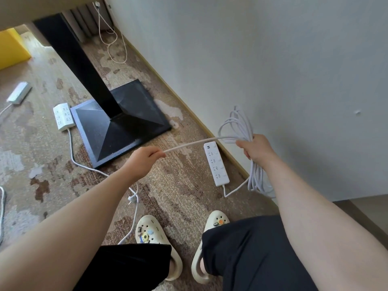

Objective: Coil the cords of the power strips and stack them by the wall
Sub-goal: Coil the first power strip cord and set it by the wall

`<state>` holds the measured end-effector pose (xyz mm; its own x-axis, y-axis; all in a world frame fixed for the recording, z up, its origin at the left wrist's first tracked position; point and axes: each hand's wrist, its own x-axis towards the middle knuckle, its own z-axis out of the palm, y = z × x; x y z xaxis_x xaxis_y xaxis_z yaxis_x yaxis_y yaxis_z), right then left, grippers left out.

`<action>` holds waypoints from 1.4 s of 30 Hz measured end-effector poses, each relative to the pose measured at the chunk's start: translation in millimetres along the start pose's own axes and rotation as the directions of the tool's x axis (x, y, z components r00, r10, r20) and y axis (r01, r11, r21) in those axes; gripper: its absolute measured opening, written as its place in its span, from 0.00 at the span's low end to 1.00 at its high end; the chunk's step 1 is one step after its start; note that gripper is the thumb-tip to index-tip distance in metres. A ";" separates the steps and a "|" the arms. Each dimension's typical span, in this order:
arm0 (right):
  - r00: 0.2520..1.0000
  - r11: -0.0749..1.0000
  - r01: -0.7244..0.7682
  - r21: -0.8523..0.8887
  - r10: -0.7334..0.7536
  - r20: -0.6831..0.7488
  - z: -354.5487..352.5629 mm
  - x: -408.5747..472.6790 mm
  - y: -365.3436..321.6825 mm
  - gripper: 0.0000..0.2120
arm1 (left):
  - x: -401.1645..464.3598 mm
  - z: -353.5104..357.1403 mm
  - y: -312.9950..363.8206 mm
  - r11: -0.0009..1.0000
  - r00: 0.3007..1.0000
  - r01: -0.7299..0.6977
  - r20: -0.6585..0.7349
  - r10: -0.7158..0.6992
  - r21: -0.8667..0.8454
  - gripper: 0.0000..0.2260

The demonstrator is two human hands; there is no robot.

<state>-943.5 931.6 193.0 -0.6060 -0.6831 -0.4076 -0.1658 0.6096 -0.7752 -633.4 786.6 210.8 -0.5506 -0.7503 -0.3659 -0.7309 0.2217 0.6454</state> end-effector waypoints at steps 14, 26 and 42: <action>0.997 0.977 0.051 0.205 -0.062 0.045 23.4 -15.2 -23.7 0.09 | 25.8 35.5 101.8 0.985 0.992 -0.117 -0.070 0.108 -0.124 0.12; 0.991 0.920 -0.006 0.391 -0.047 0.128 22.4 -10.2 -24.7 0.16 | 35.1 71.9 123.8 0.989 0.986 -0.139 0.101 0.133 0.055 0.14; 0.994 0.882 -0.007 0.470 -0.047 0.103 20.9 -11.9 -28.4 0.08 | 3.2 75.5 91.2 0.980 0.972 -0.120 0.180 0.149 -0.161 0.12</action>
<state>-915.4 914.0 209.7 -0.5142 -0.7490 -0.4178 0.2237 0.3531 -0.9084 -732.3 851.5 217.8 -0.7167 -0.5847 -0.3802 -0.5849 0.2071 0.7842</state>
